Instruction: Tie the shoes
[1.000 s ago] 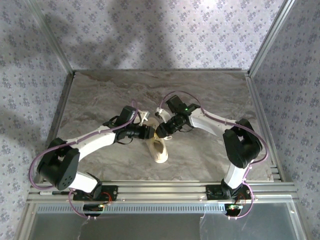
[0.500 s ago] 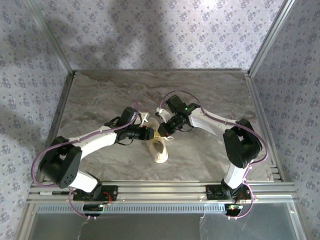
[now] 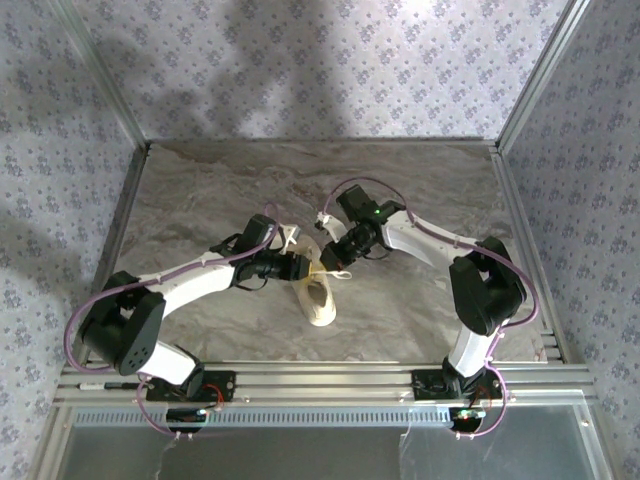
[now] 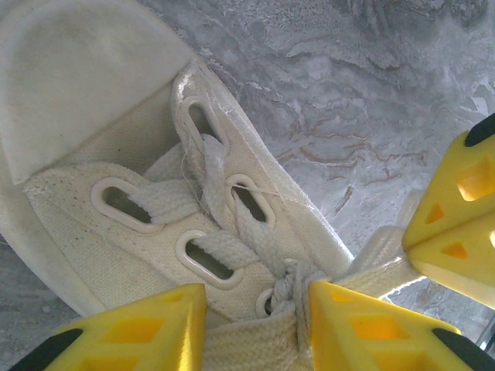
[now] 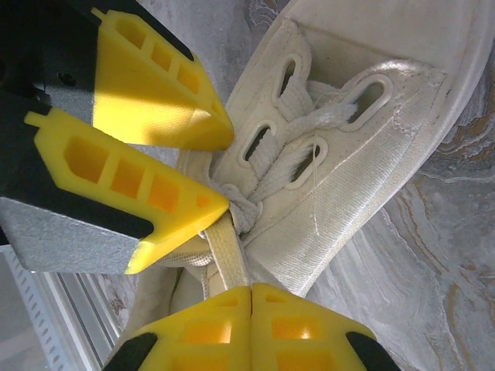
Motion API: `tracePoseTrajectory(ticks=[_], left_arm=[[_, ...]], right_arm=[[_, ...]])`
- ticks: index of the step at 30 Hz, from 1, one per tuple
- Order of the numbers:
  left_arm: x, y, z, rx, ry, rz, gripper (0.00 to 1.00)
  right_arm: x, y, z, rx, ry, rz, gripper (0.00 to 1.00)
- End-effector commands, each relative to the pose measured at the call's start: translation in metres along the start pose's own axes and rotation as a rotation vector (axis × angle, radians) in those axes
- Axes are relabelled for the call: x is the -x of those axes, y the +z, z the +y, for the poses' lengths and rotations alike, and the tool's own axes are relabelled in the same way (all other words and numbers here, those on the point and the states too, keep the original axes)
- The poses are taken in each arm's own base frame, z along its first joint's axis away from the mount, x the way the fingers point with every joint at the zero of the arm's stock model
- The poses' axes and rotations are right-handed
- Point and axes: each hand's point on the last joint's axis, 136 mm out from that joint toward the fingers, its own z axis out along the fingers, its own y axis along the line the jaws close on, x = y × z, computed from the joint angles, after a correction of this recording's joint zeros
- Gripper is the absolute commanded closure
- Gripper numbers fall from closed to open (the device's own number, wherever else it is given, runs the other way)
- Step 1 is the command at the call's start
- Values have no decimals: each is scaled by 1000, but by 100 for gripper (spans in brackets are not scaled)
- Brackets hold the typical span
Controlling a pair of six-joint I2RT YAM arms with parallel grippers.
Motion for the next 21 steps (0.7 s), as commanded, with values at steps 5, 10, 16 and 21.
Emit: tracePoseTrajectory(ticks=[5,10,16,21], left_arm=[[-18,5,19,73,-41,59,62],[-18,5,19,74,-42,60,62],[-18,4,18,73,-41,60,62],[-19,4,18,75,-43,63,62]], right_arm=[[-1,-12,6,18,2,17,87],[-2,-8,7,25,3,31,81],[0,-5,10,36,0,42,79],[1,-2,12,44,-2,48,85]])
